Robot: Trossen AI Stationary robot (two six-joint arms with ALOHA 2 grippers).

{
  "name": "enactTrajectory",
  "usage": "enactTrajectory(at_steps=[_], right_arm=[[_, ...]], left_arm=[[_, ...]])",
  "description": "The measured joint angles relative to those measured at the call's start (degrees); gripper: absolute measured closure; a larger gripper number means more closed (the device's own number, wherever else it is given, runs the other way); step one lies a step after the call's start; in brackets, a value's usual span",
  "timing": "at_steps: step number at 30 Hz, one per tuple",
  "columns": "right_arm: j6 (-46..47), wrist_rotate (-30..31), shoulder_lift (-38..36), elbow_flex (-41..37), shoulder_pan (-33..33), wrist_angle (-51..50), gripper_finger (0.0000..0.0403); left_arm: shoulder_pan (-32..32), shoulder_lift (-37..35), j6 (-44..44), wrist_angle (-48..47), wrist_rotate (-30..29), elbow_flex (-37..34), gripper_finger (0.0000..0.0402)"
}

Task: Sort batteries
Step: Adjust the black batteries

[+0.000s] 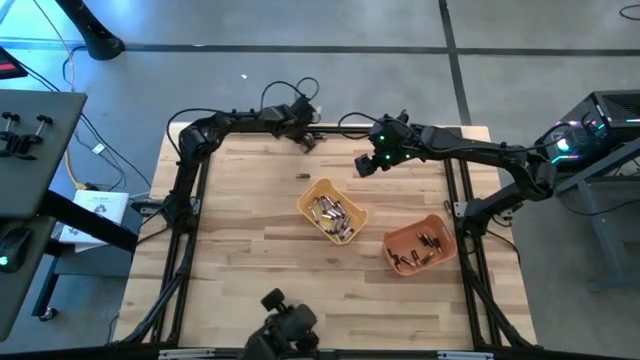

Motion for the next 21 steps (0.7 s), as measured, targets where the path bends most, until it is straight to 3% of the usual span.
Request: enactTrajectory(at_steps=[5, 8, 11, 15, 19, 21], right_arm=[[-0.12, -1.41, 0.0, 0.0, 0.33, -0.02, 0.0174], [-0.15, -1.92, 0.0, 0.0, 0.55, -0.13, 0.0174], [-0.42, -1.94, -0.02, 0.0, 0.55, -0.17, 0.0174], [-0.53, -1.46, -0.02, 0.0, 0.55, 0.07, 0.0174], [-0.65, -1.31, -0.02, 0.0, 0.36, 0.49, 0.0174], [-0.72, -1.36, -0.02, 0.0, 0.11, 0.74, 0.0174]], left_arm=[[-2.74, -0.6, -1.74, 8.33, 5.73, 0.56, 0.0401], [-3.61, -0.46, -4.61, 4.07, 3.69, 0.25, 0.0401], [-4.49, -0.79, -8.39, 2.41, 9.81, 0.37, 0.0401], [-5.21, -3.01, -10.89, -0.55, 6.89, 0.2, 0.0401], [-3.65, -9.49, -9.03, -2.15, 6.03, 0.49, 0.0401], [-3.26, -11.94, -6.02, -8.5, 6.63, 0.5, 0.0401]])
